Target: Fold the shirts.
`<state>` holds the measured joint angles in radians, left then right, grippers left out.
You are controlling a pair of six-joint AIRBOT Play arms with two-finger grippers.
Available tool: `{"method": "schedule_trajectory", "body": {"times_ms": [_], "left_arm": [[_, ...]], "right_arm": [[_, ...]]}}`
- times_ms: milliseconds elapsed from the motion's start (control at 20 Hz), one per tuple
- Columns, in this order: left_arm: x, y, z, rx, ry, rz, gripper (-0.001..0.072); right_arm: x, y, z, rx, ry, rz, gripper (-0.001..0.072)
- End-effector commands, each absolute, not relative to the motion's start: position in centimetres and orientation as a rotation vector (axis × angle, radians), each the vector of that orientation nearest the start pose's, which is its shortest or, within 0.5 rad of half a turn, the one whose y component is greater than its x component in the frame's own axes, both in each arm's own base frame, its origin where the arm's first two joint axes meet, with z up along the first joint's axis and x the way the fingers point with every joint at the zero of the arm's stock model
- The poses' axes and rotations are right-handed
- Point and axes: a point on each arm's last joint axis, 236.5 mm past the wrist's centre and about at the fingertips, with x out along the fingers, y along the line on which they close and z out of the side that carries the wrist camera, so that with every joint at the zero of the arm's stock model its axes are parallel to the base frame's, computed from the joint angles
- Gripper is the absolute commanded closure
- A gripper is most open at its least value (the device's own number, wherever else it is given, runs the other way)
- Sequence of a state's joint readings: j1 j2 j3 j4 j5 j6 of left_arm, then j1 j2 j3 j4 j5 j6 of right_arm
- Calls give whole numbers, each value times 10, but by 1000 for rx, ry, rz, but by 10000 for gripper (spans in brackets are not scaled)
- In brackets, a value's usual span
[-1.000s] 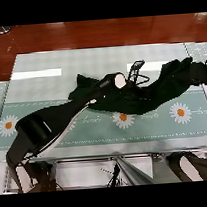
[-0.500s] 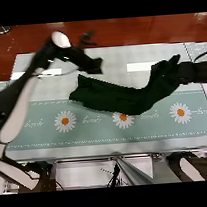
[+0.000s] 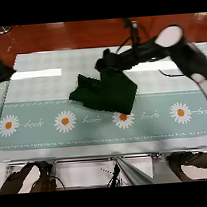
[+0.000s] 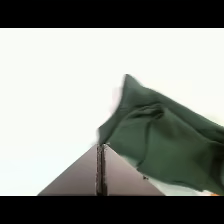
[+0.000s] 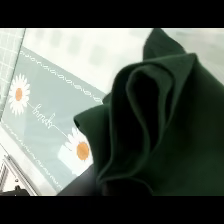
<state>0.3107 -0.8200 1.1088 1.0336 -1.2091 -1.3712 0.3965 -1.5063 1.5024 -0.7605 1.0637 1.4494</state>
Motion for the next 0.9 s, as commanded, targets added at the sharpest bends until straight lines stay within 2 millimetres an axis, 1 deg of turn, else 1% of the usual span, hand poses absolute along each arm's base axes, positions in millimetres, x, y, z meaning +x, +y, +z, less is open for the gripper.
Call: {"method": "schedule_trajectory", "body": {"times_ms": [0,50,100,200,250,350,400,450,500,550,600,700,750,800,850], "left_arm": [[276,-3,159,-347,718,-79,686],[267,-7,149,-364,716,-71,686],[259,-10,139,-370,719,-68,686],[252,-20,119,-429,750,-83,686],[253,-27,111,-462,763,-105,686],[259,-35,103,-532,754,-131,686],[263,-35,101,-553,748,-132,686],[265,-34,100,-562,746,-129,686],[267,-33,100,-565,744,-124,686],[269,-32,100,-567,740,-120,686],[270,-31,100,-568,739,-118,686],[270,-31,99,-569,742,-118,686],[270,-31,99,-568,742,-118,686],[270,-31,99,-568,742,-118,686],[270,-31,99,-568,743,-118,686]], "right_arm": [[415,391,59,431,1167,858,669],[418,399,45,444,1201,851,669],[419,405,35,465,1229,851,669],[416,424,28,545,1269,883,669],[412,430,24,572,1286,892,612],[404,435,20,549,1304,915,86],[399,434,23,536,1316,932,92],[398,424,30,529,1327,943,92],[397,407,41,522,1344,953,92],[397,383,53,504,1362,959,92],[395,354,69,473,1375,965,93],[390,277,112,352,1336,944,93],[392,236,129,264,1287,862,92],[396,189,141,175,1230,715,92],[398,134,151,97,1166,521,93]]}}
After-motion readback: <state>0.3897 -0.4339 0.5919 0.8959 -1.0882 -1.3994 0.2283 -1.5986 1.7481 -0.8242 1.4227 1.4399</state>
